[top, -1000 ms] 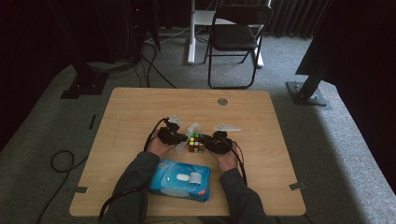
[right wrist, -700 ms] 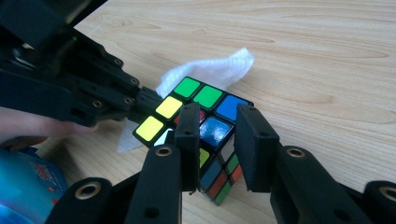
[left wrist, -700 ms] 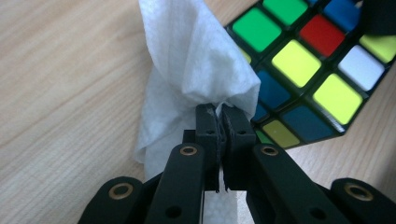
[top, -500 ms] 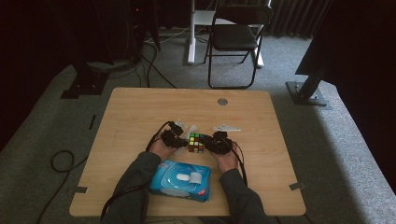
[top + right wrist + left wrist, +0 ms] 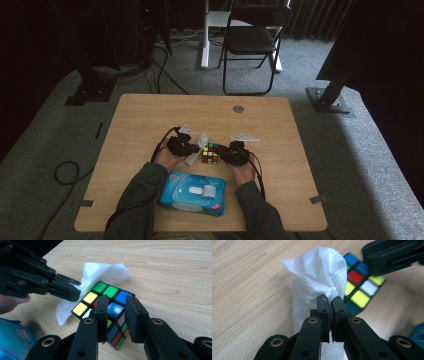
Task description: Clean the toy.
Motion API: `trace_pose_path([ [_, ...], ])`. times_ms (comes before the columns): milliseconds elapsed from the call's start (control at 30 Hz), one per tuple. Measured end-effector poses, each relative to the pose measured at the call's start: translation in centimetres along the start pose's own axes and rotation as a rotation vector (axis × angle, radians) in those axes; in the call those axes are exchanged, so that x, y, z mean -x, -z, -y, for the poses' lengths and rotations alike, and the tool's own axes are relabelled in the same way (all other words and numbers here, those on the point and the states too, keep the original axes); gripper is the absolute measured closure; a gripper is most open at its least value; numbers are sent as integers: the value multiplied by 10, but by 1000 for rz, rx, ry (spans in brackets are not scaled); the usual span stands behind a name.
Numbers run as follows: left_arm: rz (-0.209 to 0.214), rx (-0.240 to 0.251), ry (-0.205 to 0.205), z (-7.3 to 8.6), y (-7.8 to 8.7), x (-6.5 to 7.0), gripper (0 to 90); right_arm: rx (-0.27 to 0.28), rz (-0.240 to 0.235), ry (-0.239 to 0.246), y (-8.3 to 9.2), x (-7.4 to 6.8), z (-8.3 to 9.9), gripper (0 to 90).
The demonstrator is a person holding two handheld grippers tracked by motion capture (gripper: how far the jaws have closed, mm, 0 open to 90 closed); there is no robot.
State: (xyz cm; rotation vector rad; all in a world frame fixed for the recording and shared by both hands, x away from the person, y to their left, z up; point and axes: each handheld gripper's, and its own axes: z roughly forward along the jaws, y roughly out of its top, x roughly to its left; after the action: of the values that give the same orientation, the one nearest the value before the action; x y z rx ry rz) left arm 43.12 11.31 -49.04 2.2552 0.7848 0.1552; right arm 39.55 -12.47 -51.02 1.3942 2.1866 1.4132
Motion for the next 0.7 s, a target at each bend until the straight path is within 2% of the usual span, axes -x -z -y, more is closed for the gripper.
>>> trace_pose_path([
  [200, 0, -38, -52, -5, -3, 4, 871, -4, -3, -2, 0, 0, -1, 727],
  [267, -11, -47, -68, -6, -5, 5, 871, -5, -4, -3, 0, 0, -1, 727],
  [467, -31, -66, -86, -8, -8, 4, 873, -6, -8, -3, 0, 1, -1, 722],
  [633, -71, -138, -116, -5, -23, 7, 875, -5, -6, -5, 0, 1, -1, 722],
  [700, -62, -141, -112, -3, -26, 4, 875, -3, -7, -6, 0, 1, 0, 722],
])
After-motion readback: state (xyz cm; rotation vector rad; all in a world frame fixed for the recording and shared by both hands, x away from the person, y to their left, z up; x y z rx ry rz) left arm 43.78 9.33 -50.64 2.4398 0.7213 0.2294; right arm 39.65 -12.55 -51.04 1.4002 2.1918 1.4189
